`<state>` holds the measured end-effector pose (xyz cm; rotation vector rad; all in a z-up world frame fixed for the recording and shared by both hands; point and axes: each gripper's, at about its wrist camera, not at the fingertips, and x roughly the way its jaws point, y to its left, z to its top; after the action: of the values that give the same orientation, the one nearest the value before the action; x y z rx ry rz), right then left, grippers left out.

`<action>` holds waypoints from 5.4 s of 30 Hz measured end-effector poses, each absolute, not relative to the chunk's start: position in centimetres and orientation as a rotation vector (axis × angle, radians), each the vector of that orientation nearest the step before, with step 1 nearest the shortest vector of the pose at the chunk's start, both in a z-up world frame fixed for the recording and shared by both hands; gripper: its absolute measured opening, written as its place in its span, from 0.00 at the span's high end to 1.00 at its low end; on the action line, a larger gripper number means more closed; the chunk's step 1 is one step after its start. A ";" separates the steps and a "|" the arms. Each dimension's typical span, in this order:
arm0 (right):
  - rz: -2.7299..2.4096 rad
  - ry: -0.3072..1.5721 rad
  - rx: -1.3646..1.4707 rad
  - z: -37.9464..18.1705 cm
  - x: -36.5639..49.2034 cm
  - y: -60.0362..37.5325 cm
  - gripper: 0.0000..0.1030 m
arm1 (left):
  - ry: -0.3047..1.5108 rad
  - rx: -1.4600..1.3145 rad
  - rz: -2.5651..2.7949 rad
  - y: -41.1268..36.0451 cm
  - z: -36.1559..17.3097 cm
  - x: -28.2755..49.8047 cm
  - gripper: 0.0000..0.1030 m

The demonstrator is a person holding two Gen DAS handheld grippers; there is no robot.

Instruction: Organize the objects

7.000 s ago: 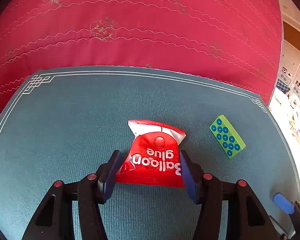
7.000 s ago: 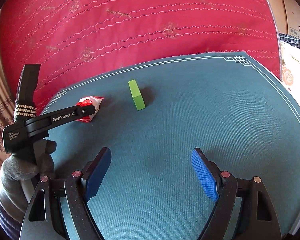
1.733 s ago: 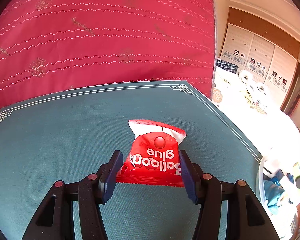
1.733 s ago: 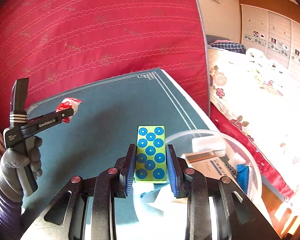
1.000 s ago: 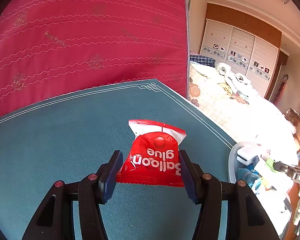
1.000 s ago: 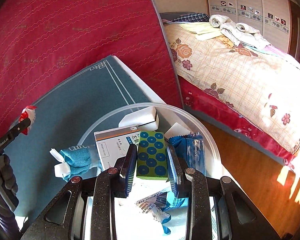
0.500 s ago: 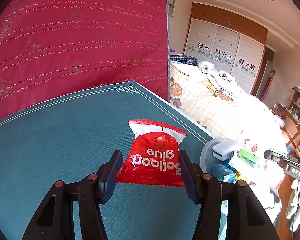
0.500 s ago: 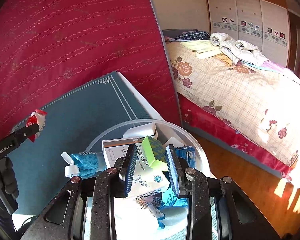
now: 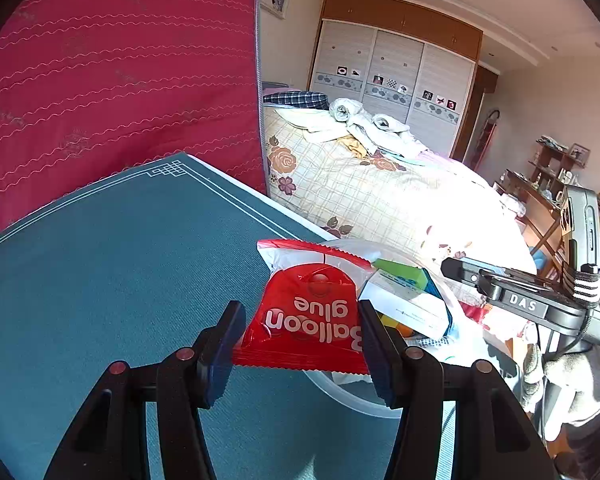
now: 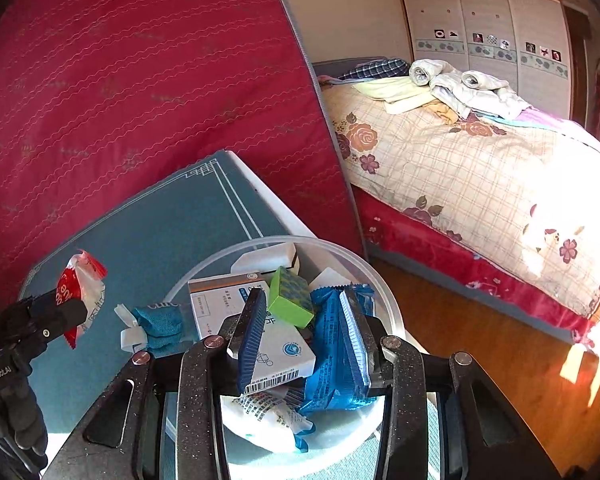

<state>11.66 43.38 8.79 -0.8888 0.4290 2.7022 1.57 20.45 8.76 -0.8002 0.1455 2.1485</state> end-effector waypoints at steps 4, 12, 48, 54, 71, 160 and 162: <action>2.711 0.444 -0.878 8.7 11.8 43.7 0.62 | 0.141 -0.829 2.111 22.2 8.4 1.7 0.42; 2.704 0.495 -0.865 8.0 12.3 45.5 0.61 | 0.151 -0.840 2.058 25.9 8.6 2.2 0.42; 2.743 0.459 -0.866 7.4 13.8 45.7 0.60 | 0.193 -0.914 2.044 25.6 4.6 3.6 0.42; 2.735 0.446 -0.873 7.4 13.7 45.5 0.60 | 0.229 -0.917 2.020 25.0 3.8 5.2 0.42; 2.751 0.410 -0.862 8.1 14.0 44.4 0.60 | 0.185 -0.853 2.047 23.8 5.2 6.1 0.22; 2.577 0.089 -1.053 6.0 18.4 36.6 0.00 | 0.488 -0.620 2.452 23.8 8.1 10.5 0.00; 2.575 0.094 -1.054 5.9 18.4 36.6 0.00 | 0.488 -0.617 2.452 23.8 8.1 10.5 0.00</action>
<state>18.43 36.60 5.93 -1.0543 0.0937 2.5747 10.48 23.77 8.08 -0.6170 0.4884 2.4516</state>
